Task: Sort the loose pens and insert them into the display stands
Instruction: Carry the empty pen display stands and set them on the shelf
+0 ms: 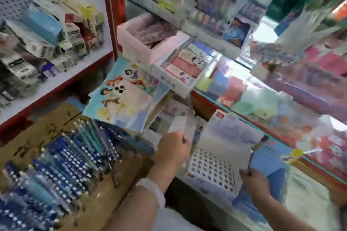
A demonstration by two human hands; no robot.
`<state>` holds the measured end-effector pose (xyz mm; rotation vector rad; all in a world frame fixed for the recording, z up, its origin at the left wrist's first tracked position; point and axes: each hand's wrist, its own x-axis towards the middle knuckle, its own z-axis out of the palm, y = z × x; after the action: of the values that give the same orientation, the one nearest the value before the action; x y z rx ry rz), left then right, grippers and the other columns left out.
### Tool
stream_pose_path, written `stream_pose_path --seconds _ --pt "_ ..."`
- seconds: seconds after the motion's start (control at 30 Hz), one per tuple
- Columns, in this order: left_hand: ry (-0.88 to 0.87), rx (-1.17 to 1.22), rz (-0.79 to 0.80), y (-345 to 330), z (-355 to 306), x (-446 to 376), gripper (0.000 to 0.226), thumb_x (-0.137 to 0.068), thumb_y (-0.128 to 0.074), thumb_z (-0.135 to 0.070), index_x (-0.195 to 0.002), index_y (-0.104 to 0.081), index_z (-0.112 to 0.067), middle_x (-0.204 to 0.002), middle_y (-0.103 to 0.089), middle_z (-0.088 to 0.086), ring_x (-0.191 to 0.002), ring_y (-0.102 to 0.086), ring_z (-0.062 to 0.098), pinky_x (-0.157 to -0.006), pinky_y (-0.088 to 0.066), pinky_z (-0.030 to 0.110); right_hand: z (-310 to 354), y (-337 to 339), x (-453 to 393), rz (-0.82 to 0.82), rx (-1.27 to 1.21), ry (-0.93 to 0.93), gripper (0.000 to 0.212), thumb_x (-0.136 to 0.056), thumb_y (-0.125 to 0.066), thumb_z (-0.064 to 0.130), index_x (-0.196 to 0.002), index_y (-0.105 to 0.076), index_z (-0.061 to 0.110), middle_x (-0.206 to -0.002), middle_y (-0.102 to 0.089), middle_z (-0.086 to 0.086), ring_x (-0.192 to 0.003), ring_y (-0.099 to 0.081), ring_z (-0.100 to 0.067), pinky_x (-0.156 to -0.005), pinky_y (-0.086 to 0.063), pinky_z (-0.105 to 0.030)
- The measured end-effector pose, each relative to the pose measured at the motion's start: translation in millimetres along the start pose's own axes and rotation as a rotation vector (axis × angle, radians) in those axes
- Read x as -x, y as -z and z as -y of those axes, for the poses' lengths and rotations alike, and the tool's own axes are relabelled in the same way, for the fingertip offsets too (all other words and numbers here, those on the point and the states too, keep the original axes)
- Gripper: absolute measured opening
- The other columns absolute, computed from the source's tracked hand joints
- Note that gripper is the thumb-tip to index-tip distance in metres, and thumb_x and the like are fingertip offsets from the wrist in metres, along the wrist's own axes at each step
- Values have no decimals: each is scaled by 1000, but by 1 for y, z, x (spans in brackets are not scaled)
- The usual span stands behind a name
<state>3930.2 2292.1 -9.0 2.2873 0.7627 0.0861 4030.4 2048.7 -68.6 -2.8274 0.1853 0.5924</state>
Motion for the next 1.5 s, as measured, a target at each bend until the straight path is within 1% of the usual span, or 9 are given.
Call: stream_pose_path --seconds 0.13,0.3,0.47,0.63,0.73,0.87,1.03,1.27,1.5 --pt "-35 46 -10 -92 38 -34 21 -95 -45 -24 -102 -60 -12 -102 -63 6 -95 -59 19 -72 -37 22 -19 -78 -56 -182 -66 41 44 -93 -51 27 -56 -39 5 -54 -43 -13 -63 -49 -29 -56 -26 -36" --pt "-156 -61 -96 -153 79 -57 29 -53 -88 -17 -70 -64 -14 -52 -59 -1 -42 -56 9 -38 -38 17 -23 -131 -99 -298 -95 -4 31 -92 -52 27 -71 -41 8 -86 -61 -30 -87 -60 -44 -74 -45 -43" --pt "-94 -9 -140 -165 72 -74 49 -100 -35 -20 -146 -22 -9 -119 -58 12 -107 -56 26 -84 -44 32 -20 -135 -116 -330 -210 167 27 -93 -52 19 -106 -52 -5 -106 -60 -30 -100 -57 -44 -82 -43 -45" --pt "-410 -230 -352 -161 60 -54 37 -59 -84 -12 -92 -67 -9 -88 -66 10 -72 -64 23 -58 -52 27 -26 -127 -111 -177 -352 354 49 -93 -44 37 -127 -46 3 -129 -54 -19 -118 -51 -36 -98 -39 -41" --pt "-508 -366 -68 -178 30 -38 25 -65 -77 -9 -86 -64 -10 -87 -64 9 -73 -63 22 -54 -44 25 -33 -110 -104 -16 -513 385 66 -85 -33 55 -127 -45 6 -117 -58 -13 -100 -56 -30 -73 -42 -29" --pt "-227 -522 438 -227 16 -24 47 -99 -33 -21 -145 -26 -24 -157 -7 7 -142 -13 29 -113 -16 43 -52 -105 -110 -25 -402 400 51 -94 -30 44 -132 -39 12 -69 -55 -6 -54 -48 -16 -44 -30 -23" --pt "-108 -540 586 -248 20 -14 58 -99 -37 -30 -149 -8 -31 -156 20 4 -142 19 31 -116 -8 51 -65 -99 -119 -89 -321 415 43 -99 -33 34 -137 -31 13 -54 -47 -4 -47 -47 -21 -43 -32 -28" --pt "-6 -186 288 -173 23 13 53 -99 -38 -30 -148 -18 -32 -157 -8 -1 -142 -17 16 -109 -18 21 -68 -84 -89 82 -675 395 24 -100 -35 27 -86 -50 14 -80 -56 -17 -68 -53 -24 -66 -40 -34" --pt "200 93 -219 -81 92 116 33 -97 -44 -18 -129 -50 -19 -130 -48 1 -117 -46 11 -91 -34 18 5 -110 13 555 -754 723 26 -101 -34 15 -89 -57 14 -59 -54 -9 -40 -46 -11 -38 -35 -19"
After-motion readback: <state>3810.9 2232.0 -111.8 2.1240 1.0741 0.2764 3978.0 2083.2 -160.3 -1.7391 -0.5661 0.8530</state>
